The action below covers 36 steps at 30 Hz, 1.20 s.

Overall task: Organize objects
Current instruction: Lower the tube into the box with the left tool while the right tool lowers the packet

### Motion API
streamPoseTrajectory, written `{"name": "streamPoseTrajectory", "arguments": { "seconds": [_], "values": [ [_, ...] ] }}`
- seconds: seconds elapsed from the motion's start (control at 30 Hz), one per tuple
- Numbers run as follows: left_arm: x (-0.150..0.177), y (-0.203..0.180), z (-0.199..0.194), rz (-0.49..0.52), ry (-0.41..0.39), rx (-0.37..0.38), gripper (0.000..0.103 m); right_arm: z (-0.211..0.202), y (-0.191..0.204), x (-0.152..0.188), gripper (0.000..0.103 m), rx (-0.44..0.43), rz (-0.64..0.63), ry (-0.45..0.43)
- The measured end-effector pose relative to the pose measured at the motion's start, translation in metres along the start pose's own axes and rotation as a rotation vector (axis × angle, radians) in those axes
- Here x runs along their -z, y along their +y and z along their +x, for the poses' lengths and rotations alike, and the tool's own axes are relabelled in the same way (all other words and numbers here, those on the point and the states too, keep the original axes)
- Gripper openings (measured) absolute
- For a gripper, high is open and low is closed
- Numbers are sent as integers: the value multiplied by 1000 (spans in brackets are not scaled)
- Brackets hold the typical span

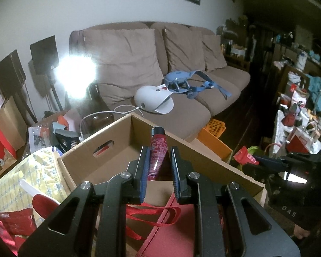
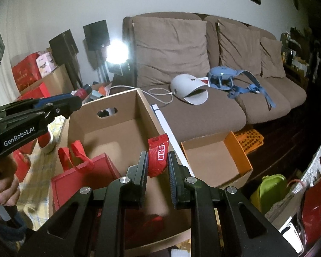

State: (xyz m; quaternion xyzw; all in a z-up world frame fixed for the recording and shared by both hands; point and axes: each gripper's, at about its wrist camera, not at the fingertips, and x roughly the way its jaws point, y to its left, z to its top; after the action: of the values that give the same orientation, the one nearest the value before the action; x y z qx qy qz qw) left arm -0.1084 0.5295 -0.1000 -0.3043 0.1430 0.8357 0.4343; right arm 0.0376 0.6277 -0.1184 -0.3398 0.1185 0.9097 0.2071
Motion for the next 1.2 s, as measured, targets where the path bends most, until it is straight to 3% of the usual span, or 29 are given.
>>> {"name": "streamPoseTrajectory", "arguments": {
  "seconds": [0.93, 1.2],
  "values": [
    [5, 19, 21, -35, 60, -23, 18, 13, 1, 5, 17, 11, -3, 55],
    [12, 23, 39, -50, 104, -9, 18, 21, -8, 9, 17, 29, 49, 102]
  ]
}}
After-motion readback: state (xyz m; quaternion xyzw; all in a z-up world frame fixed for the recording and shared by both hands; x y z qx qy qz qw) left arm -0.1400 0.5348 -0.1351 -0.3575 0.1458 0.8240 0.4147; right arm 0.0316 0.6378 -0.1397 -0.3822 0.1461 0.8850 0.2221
